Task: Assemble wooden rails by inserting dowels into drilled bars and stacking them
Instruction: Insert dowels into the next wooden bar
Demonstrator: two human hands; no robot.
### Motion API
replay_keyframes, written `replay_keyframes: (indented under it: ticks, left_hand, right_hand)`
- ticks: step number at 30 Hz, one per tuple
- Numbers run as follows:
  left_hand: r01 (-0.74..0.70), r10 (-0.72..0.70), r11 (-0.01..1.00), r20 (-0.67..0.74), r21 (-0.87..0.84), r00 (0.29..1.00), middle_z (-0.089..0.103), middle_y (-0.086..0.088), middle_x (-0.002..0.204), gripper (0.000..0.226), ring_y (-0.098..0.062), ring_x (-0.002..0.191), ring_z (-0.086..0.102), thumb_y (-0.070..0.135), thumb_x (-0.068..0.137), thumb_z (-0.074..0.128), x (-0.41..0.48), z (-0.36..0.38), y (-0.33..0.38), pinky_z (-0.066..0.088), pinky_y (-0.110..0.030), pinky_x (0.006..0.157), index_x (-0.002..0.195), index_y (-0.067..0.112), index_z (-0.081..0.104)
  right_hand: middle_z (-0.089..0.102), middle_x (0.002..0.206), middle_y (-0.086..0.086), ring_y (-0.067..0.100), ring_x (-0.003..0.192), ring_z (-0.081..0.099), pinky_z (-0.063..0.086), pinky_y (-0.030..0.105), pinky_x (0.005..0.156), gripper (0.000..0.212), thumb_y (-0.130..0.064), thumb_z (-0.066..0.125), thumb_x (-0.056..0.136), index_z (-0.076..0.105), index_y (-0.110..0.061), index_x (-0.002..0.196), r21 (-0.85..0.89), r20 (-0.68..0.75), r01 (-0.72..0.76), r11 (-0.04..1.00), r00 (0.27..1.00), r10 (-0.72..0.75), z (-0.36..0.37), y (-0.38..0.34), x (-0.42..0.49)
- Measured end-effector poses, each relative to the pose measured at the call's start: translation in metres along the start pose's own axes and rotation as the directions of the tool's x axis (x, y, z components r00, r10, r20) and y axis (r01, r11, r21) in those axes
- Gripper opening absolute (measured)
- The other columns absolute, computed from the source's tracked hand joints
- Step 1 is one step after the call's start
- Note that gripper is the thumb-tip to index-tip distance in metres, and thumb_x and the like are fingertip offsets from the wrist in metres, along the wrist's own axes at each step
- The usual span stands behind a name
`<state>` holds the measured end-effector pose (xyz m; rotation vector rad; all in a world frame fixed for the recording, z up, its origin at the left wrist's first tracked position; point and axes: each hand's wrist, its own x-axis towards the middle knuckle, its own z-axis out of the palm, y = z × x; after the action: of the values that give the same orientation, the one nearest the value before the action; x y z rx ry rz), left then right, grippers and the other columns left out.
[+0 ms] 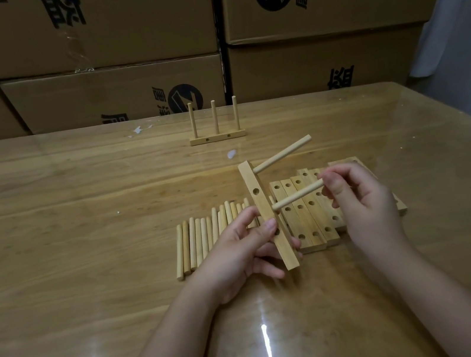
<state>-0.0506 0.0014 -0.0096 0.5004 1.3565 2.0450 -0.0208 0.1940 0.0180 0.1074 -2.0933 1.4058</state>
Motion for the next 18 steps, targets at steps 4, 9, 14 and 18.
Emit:
replay_keyframes:
  ticks: [4, 9, 14, 18]
  left_hand:
    - [-0.005, 0.005, 1.0, 0.0, 0.015, 1.0, 0.069, -0.022, 0.104, 0.045, -0.032, 0.091, 0.07, 0.034, 0.084, 0.064, 0.0004, 0.0007, -0.001, 0.057, -0.025, 0.054, 0.124, 0.02, 0.049]
    - [0.008, -0.008, 1.0, 0.001, 0.009, 1.0, 0.068, -0.023, 0.106, 0.045, -0.033, 0.092, 0.07, 0.034, 0.084, 0.065, 0.0004, -0.0002, -0.0007, 0.058, -0.026, 0.058, 0.125, 0.022, 0.051]
    - [0.003, -0.001, 0.999, 0.029, -0.044, 1.0, 0.068, -0.021, 0.106, 0.037, -0.033, 0.095, 0.069, 0.034, 0.087, 0.062, 0.0011, -0.0035, -0.0009, 0.058, -0.027, 0.06, 0.123, 0.023, 0.059]
    - [-0.036, 0.036, 0.98, -0.005, -0.196, 0.999, 0.07, -0.018, 0.1, 0.042, -0.03, 0.088, 0.07, 0.032, 0.086, 0.06, 0.0018, -0.0082, 0.0013, 0.059, -0.028, 0.055, 0.124, 0.014, 0.057]
  right_hand:
    - [0.059, 0.075, -0.006, 0.008, 0.071, 0.055, 0.047, 0.024, 0.06, 0.016, -0.045, 0.048, 0.084, 0.059, -0.033, 0.084, -0.012, -0.005, -0.018, 1.0, 1.0, 0.018, -0.0007, 0.0002, -0.0002]
    - [0.06, 0.078, -0.012, 0.003, 0.073, 0.055, 0.045, 0.016, 0.062, 0.015, -0.044, 0.048, 0.087, 0.059, -0.034, 0.086, 0.0, -0.006, 0.011, 1.0, 1.0, -0.011, -0.0004, -0.0007, -0.0011]
    - [0.06, 0.086, -0.02, -0.001, 0.077, 0.056, 0.048, 0.014, 0.066, 0.034, -0.059, 0.038, 0.087, 0.054, -0.037, 0.108, 0.155, 0.007, -0.072, 0.985, 0.997, 0.071, 0.0009, 0.0016, -0.0031]
    - [0.059, 0.087, -0.02, -0.001, 0.083, 0.057, 0.047, 0.013, 0.07, 0.021, -0.051, 0.042, 0.09, 0.053, -0.041, 0.105, 0.034, 0.085, -0.092, 0.995, 0.992, 0.089, 0.0046, 0.0073, -0.0035]
